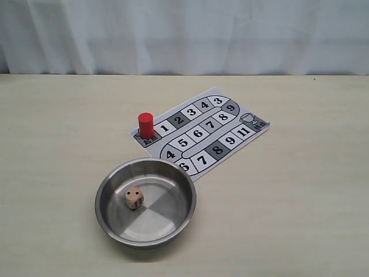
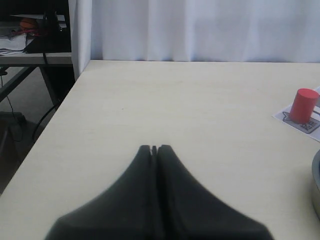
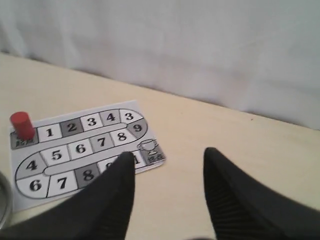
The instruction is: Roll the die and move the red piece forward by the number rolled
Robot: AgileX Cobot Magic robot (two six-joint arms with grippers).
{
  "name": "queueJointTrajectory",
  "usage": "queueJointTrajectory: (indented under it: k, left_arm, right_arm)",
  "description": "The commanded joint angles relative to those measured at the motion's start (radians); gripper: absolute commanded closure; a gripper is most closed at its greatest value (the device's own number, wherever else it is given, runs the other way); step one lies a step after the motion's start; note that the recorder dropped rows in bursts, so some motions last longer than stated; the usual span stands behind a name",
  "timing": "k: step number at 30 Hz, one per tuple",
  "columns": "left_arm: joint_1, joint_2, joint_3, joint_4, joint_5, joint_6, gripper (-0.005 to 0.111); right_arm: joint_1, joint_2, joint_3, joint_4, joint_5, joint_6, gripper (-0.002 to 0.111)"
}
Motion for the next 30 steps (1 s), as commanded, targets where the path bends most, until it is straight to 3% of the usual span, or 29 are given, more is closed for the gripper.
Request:
queueJointTrajectory:
  k: [1,15,30]
  left_arm:
    - [-0.008,0.0,-0.006,0.001,-0.012,0.0,0.107]
    - [-0.008,0.0,-0.006,0.001,-0.012,0.0,0.107]
    - [-0.008,0.0,-0.006,0.001,-0.012,0.0,0.107]
  right_arm:
    - [0.103,0.111,-0.006,0.065,0.015,-0.15,0.059]
    - [0.487,0.429,-0.056,0.072,0.009,-0.092,0.061]
    - [0.699,0.827,-0.315,0.072,0.01,-0.008,0.061]
